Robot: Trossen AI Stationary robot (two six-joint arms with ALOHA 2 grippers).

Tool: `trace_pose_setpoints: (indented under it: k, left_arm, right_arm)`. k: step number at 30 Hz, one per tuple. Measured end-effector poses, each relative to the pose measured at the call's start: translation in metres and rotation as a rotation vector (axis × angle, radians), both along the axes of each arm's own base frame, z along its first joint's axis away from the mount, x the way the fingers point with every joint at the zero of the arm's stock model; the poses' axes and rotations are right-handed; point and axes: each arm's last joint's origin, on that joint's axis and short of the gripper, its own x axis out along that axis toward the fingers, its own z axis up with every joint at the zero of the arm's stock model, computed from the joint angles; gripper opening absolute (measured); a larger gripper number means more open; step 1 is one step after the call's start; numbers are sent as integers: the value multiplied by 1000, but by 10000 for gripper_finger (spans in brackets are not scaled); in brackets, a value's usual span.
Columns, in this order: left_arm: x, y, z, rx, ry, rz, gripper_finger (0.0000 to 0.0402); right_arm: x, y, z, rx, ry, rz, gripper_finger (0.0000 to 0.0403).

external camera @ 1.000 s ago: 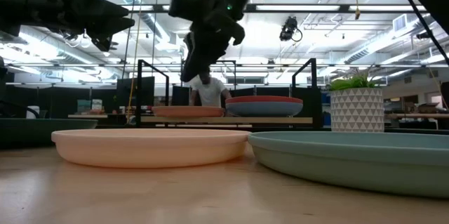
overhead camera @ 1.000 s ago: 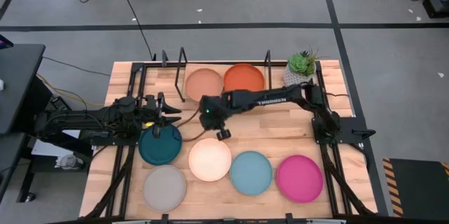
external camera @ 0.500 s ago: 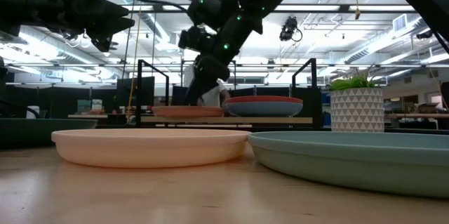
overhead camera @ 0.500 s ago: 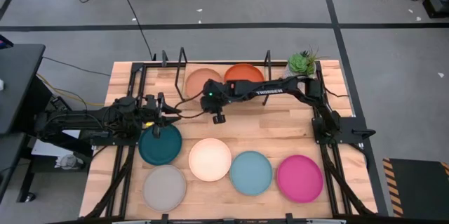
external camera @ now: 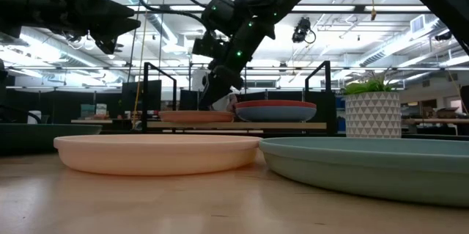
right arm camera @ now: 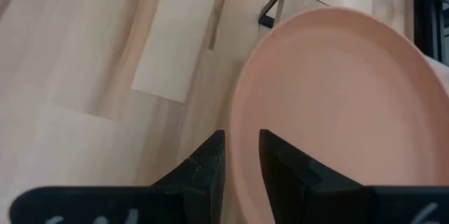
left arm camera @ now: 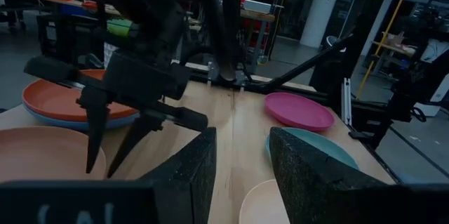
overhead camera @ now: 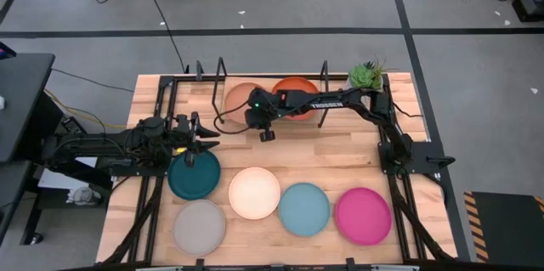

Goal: Place and stack plates onto a shelf
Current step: Put the brown plate on the shelf

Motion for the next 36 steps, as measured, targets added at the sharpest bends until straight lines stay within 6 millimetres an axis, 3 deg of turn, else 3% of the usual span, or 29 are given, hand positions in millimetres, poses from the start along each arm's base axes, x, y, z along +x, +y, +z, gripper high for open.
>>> trace_pose_setpoints:
  k: [11, 17, 36]
  left_arm:
    - [0, 0, -1, -1, 8, 0, 141]
    - [0, 0, -1, -2, 8, 0, 141]
    - [0, 0, -2, 13, 16, 0, 141]
  right_arm:
    - [4, 2, 9, -15, -30, 11, 96]
    - [9, 1, -22, -97, 58, 17, 96]
    - [8, -10, -16, -149, 34, -80, 96]
